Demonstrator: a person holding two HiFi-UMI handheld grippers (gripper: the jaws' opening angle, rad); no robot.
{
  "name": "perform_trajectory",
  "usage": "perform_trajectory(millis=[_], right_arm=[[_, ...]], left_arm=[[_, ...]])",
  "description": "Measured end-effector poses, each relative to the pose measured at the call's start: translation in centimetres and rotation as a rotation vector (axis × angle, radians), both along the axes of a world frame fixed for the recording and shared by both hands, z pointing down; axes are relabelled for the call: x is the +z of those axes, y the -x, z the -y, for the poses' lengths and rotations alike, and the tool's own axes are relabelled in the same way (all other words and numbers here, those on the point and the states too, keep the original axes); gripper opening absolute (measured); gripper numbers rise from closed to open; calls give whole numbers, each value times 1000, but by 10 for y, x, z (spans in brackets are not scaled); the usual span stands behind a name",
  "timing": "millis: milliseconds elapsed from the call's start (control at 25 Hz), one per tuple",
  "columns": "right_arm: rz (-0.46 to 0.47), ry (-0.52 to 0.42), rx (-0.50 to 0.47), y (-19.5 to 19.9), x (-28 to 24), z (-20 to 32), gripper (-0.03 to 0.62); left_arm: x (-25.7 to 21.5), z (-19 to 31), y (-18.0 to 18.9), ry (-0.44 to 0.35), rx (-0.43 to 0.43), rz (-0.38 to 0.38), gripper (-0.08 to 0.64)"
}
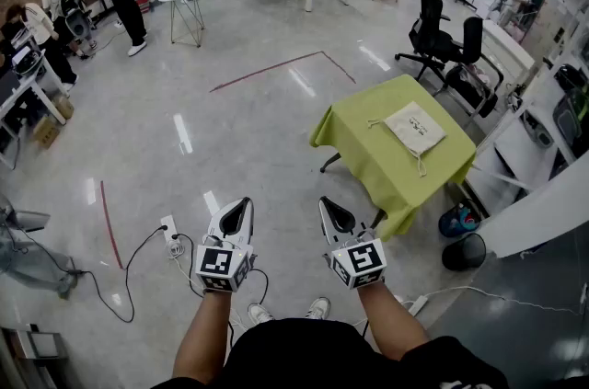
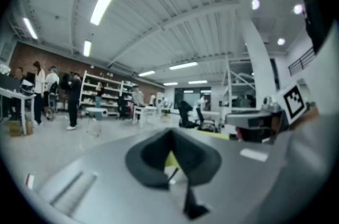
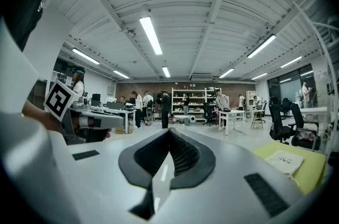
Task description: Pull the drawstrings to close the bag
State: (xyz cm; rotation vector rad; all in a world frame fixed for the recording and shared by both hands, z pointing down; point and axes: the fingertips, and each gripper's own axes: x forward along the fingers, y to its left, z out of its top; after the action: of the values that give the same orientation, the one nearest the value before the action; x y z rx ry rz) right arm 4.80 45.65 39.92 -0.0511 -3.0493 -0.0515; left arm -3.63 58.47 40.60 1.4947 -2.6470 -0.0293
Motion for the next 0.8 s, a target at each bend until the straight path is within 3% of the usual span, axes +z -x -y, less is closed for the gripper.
perform_trajectory(millis=[360, 800], right_arm=[[5, 28, 16, -22, 6, 14, 6], [7, 76, 43, -82, 11, 73, 6]], left_arm=[[8, 15, -21, 54, 19, -12, -3], [6, 85, -75, 65, 87, -37, -3]])
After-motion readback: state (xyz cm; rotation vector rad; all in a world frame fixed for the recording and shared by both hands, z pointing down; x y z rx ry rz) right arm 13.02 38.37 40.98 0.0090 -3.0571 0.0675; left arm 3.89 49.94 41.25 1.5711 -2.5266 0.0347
